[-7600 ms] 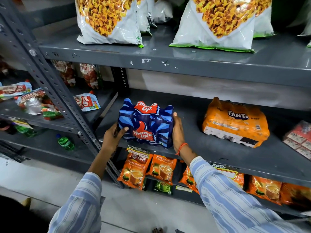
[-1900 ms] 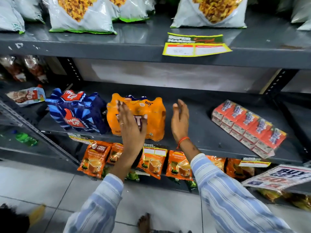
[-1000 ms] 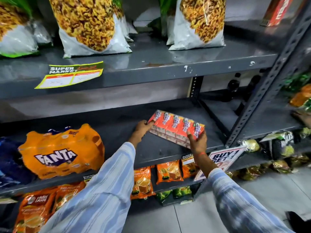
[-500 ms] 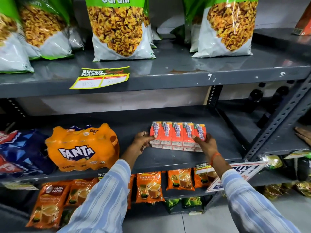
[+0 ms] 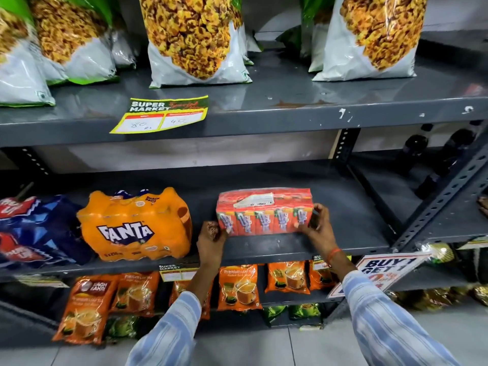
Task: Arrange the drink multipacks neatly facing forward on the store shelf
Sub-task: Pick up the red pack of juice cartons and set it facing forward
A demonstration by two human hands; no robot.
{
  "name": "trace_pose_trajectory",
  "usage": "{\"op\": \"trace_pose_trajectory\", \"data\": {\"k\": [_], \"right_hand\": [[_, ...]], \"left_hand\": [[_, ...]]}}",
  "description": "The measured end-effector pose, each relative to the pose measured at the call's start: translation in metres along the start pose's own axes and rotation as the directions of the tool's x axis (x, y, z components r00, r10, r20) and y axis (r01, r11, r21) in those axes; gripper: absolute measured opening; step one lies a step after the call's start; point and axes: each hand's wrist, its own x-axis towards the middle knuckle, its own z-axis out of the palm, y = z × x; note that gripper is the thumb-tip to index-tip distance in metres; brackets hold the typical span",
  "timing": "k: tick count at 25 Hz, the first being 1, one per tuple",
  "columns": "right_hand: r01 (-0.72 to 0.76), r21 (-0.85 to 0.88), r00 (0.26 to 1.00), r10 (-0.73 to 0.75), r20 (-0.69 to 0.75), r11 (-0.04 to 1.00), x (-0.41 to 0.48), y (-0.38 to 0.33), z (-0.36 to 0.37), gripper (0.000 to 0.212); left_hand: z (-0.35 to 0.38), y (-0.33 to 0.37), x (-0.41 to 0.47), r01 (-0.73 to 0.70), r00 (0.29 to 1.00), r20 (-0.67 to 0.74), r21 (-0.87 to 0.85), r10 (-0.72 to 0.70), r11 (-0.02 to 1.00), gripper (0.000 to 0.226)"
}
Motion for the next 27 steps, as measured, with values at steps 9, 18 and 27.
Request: {"op": "trace_pose_trajectory", "data": {"k": [9,18,27], "right_hand": [[-0.249,0.093,0.967,0.241,0.085,0.964,0.012,-0.023,-0.011,0.074],[-0.281,0.114,0.959,0.284,-0.015,0.953,-0.022,-0.013,-0.009,0.085],[-0.362,0.106,0.881,0.303,0.363,0.926,-0.046,0.005,0.07,0.083]], "left_hand": [[0.099,0.038,-0.107,-0.126,0.775,0.632,0.14,0.01,0.982,0.102],[0.069,0.023,-0.075,-0.063,0.802,0.595,0.016,0.041,0.998,0.114],[0.023,0.01,-0.031,-0.137,0.975,0.16,-0.101,0.152,0.985,0.083]]}}
